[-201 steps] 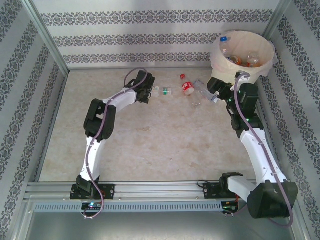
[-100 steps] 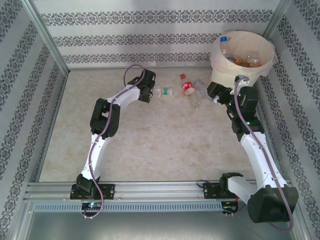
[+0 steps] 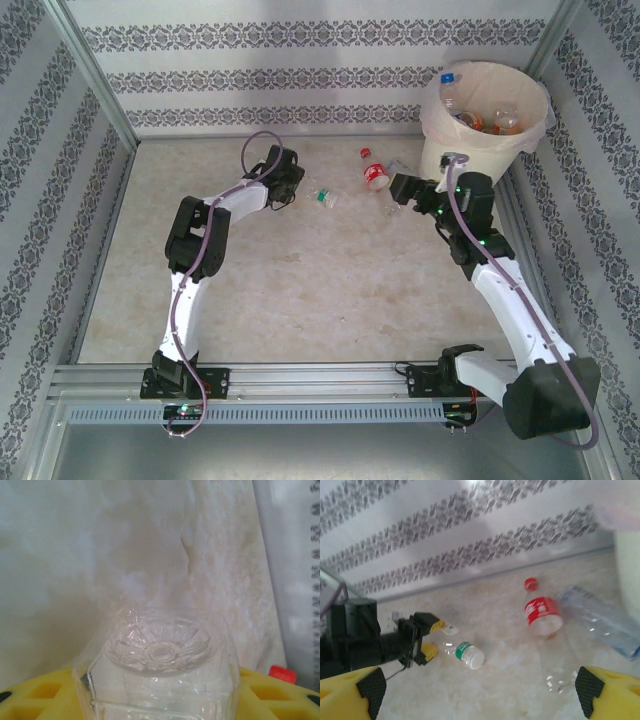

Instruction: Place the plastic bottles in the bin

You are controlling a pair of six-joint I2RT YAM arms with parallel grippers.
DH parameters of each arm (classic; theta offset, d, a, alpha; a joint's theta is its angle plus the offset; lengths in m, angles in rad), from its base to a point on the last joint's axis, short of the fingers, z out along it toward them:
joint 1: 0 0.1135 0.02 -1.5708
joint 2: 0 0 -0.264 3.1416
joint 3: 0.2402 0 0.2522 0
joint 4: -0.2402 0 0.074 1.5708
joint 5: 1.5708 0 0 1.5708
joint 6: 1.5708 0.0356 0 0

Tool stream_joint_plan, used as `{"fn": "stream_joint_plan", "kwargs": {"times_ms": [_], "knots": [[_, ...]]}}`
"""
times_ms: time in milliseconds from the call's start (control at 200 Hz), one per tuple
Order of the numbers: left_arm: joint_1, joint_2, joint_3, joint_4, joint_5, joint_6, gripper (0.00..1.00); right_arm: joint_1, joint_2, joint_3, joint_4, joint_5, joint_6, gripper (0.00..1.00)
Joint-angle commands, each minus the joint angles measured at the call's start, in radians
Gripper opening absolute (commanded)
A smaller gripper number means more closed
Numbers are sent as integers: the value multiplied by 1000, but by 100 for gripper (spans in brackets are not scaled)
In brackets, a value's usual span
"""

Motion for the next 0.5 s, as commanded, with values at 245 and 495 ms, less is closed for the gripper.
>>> {"fn": "stream_joint_plan", "kwargs": {"times_ms": [245, 495], "knots": [[5, -349, -205, 99, 240, 474, 56, 196, 255, 107, 47, -57, -58, 98], [1, -530, -302, 44, 376, 557, 56, 308, 424, 242, 104, -196, -110, 98]]}}
